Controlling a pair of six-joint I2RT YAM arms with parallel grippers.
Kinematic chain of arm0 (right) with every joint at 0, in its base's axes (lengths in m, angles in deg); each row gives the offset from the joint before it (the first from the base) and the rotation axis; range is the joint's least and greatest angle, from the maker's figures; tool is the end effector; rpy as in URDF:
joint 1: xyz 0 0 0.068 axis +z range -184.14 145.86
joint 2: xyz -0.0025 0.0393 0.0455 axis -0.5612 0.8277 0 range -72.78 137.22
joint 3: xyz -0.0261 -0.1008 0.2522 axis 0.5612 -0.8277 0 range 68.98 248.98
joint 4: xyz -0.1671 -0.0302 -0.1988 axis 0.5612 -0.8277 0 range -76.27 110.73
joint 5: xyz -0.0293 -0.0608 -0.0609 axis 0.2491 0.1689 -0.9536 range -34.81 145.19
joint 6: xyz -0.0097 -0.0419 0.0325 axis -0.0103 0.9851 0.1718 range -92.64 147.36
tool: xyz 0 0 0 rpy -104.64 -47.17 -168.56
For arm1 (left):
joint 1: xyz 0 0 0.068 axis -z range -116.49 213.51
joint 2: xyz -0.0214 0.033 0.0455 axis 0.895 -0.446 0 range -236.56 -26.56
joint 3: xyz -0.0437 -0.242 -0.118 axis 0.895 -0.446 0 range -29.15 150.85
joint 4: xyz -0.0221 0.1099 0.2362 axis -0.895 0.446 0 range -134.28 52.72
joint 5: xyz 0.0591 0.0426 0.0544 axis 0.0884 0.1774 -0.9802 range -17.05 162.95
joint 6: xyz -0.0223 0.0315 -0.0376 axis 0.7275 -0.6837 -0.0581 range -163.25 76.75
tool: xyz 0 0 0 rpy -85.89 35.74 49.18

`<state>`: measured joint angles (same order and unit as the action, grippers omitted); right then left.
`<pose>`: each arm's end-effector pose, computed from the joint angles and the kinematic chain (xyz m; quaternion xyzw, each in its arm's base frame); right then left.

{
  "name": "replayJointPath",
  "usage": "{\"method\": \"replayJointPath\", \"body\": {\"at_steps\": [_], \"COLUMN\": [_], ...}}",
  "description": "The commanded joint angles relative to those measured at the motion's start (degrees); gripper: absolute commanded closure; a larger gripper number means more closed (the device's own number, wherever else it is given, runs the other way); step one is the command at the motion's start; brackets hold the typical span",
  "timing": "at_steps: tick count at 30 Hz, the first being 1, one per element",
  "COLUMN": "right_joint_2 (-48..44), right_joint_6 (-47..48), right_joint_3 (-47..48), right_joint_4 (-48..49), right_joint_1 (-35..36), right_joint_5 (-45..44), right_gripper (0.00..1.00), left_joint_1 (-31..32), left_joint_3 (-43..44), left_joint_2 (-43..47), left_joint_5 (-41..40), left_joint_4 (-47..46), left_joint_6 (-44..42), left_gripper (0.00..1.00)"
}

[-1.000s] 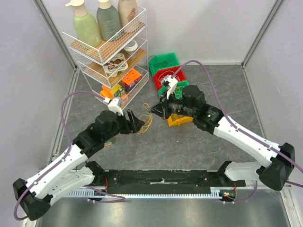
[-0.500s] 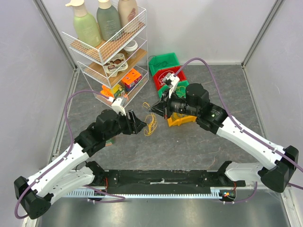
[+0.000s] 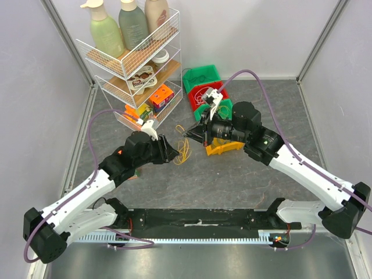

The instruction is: Untangle the cables

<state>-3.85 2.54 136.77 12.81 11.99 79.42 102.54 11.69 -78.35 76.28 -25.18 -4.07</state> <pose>0.1810 0.2093 0.3983 -0.2714 0.7058 0.4983 0.4242 0.1568 -0.1298 0.2784 0.0134 0.8659 -0.3346 0.3717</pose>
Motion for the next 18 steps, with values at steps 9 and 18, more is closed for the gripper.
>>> {"method": "replayJointPath", "body": {"at_steps": [9,18], "right_joint_2": [-4.94,-6.26], "right_joint_6": [-1.55,-1.46], "right_joint_3": [8.23,12.71], "right_joint_4": [1.33,1.77], "right_joint_1": [0.10,0.10], "right_joint_5": [4.86,4.25], "right_gripper": [1.00,1.00], "left_joint_1": [-2.29,-2.64], "left_joint_3": [-2.26,-4.54], "left_joint_2": [-7.00,-6.84], "left_joint_5": [2.90,5.19], "left_joint_4": [-8.63,-9.95], "left_joint_6": [0.46,-0.07], "left_gripper": [0.71,0.80]}}
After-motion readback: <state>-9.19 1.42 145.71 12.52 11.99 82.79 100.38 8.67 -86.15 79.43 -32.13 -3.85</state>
